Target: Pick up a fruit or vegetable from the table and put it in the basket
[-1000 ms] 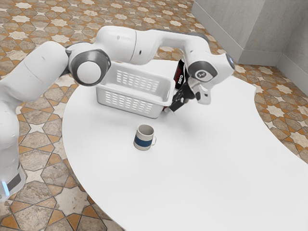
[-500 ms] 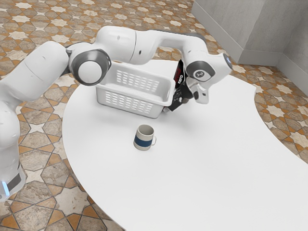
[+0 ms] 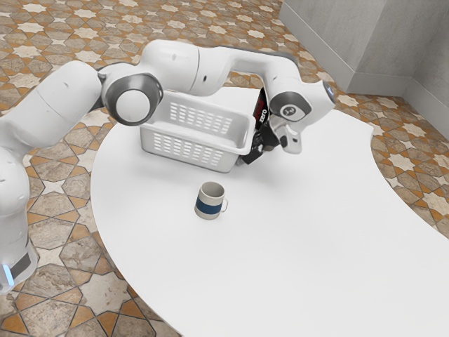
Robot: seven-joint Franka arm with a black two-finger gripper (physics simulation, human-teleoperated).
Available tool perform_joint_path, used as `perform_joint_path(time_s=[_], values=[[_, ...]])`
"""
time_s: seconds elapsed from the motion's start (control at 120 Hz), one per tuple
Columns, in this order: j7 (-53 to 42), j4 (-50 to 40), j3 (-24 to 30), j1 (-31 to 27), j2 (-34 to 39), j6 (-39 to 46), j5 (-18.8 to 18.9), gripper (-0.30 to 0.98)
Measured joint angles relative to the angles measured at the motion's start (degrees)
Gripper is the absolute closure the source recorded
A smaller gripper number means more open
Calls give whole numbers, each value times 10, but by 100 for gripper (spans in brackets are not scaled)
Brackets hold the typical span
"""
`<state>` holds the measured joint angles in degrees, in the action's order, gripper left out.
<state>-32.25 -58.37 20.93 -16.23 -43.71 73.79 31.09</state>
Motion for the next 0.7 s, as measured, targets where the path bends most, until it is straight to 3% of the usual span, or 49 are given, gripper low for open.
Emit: perform_joint_path(time_s=[0.283,0.475,0.7], values=[[-1,-1,0,0,-3,0,0,15],[1,-1,0,-6,-4,1,-7,29],[4,-1,0,-7,-4,2,-12,29]])
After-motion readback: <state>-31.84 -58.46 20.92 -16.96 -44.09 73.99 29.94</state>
